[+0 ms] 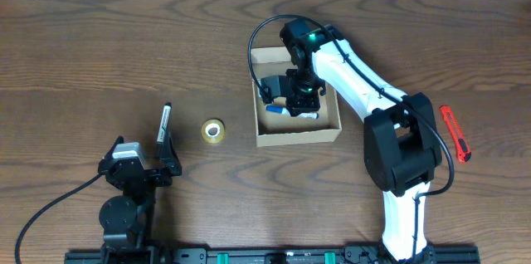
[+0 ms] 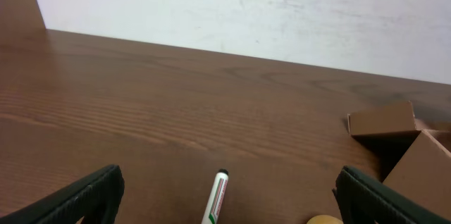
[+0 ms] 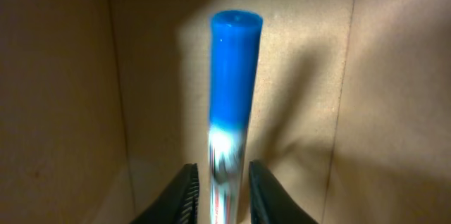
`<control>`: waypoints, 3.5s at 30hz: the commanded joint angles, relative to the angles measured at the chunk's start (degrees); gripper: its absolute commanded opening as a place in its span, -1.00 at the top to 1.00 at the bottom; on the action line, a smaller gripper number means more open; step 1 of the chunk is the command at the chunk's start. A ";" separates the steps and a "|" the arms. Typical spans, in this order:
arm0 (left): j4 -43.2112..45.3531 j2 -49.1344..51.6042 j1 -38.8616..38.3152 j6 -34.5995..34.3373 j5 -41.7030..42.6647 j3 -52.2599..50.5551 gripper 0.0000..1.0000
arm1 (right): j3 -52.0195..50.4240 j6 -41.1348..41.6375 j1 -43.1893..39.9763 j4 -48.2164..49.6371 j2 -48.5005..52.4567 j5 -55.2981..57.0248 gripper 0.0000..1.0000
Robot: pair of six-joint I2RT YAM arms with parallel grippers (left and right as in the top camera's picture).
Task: Pack container
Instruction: 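Carry the marker into the cardboard box and release it, then lift the right gripper out and move over the red stapler, then lower and close the right gripper on the red stapler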
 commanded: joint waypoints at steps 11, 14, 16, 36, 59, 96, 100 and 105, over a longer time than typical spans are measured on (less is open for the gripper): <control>-0.15 -0.37 -0.11 -0.42 -0.04 -1.64 -0.90 | 1.03 4.83 -0.13 -0.31 -1.14 0.26 0.56; -0.15 -0.37 -0.11 -0.42 -0.04 -1.64 -0.90 | 3.65 10.10 -0.42 -0.96 -3.54 1.05 0.60; -0.15 -0.37 -0.11 -0.39 -0.04 -1.64 -0.90 | 6.12 14.27 -0.96 -2.16 -5.88 0.96 0.52; -0.15 -0.37 -0.11 -0.42 -0.07 -1.64 -0.90 | 10.86 61.81 -31.43 0.15 -24.83 15.37 -0.92; -0.13 -0.37 -0.11 -0.42 -0.04 -1.64 -0.91 | 6.84 38.93 -41.22 -15.74 -7.32 11.96 -0.61; -0.02 -0.37 -0.11 -0.42 -0.07 -1.64 -0.90 | -13.92 37.51 -40.83 8.98 -3.69 9.57 -0.58; -0.02 -0.37 -0.11 -0.42 -0.04 -1.64 -0.90 | -13.92 37.46 -40.94 9.14 -3.91 9.35 -0.59; -0.04 -0.37 -0.11 -0.42 -0.04 -1.64 -0.90 | -13.07 37.73 -40.72 8.85 -4.07 9.38 -0.61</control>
